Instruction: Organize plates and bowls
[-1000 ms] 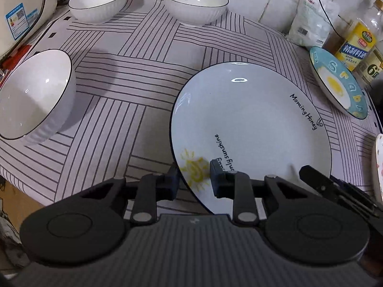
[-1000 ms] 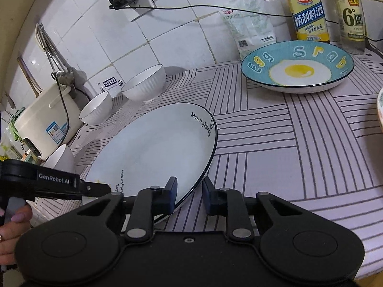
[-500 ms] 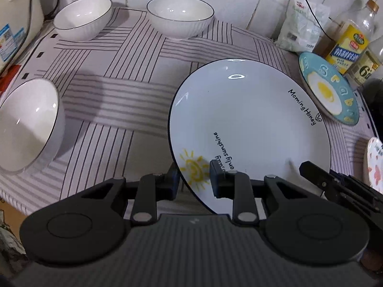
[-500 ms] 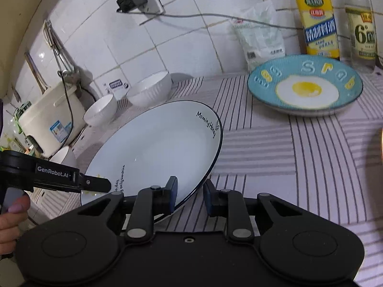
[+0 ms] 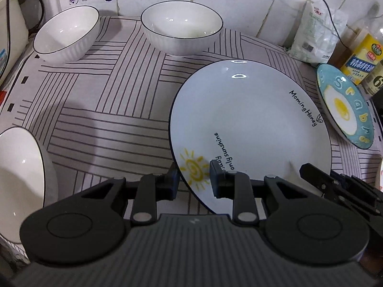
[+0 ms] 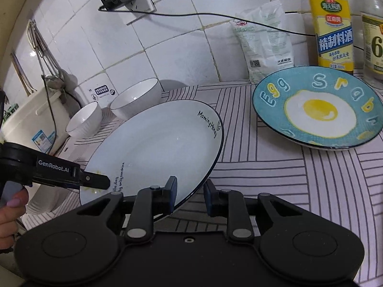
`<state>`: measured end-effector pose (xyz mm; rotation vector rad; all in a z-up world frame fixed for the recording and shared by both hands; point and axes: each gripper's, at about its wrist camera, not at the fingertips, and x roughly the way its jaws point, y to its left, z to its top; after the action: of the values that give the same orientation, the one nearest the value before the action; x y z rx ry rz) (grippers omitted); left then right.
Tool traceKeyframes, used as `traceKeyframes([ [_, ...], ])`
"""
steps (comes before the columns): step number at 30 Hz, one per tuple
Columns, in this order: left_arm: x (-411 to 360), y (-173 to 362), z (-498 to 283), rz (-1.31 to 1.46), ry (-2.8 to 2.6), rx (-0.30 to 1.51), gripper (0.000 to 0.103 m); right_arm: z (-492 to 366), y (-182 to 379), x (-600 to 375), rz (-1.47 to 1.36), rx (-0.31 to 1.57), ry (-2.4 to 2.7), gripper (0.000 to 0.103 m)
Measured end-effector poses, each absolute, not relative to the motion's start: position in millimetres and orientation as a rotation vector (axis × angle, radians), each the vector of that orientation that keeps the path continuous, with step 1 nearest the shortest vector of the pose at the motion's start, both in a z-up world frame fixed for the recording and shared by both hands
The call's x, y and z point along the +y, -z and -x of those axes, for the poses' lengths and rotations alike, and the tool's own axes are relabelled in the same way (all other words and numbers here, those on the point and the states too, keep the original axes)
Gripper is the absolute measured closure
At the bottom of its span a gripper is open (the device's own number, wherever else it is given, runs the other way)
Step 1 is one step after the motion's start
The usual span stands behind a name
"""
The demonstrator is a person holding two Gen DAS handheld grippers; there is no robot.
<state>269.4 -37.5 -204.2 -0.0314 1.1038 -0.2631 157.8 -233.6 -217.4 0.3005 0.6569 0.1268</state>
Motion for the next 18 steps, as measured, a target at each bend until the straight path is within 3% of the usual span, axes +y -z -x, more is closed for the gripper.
traceKeyframes([
  [10, -41.4, 208.6, -278.3, 0.028, 0.258, 1.135, 0.077, -169.5, 221.9, -226.5, -0.244, 0.690, -0.084, 0.074],
  [13, -42.3, 207.4, -278.2, 0.033, 0.252, 1.149, 0.075, -168.7, 221.3, -223.2, -0.229, 0.696, -0.075, 0.069],
  [18, -46.6, 195.6, -266.2, 0.013, 0.229, 1.146, 0.062, -147.3, 208.7, -213.3, -0.148, 0.675, -0.080, 0.062],
])
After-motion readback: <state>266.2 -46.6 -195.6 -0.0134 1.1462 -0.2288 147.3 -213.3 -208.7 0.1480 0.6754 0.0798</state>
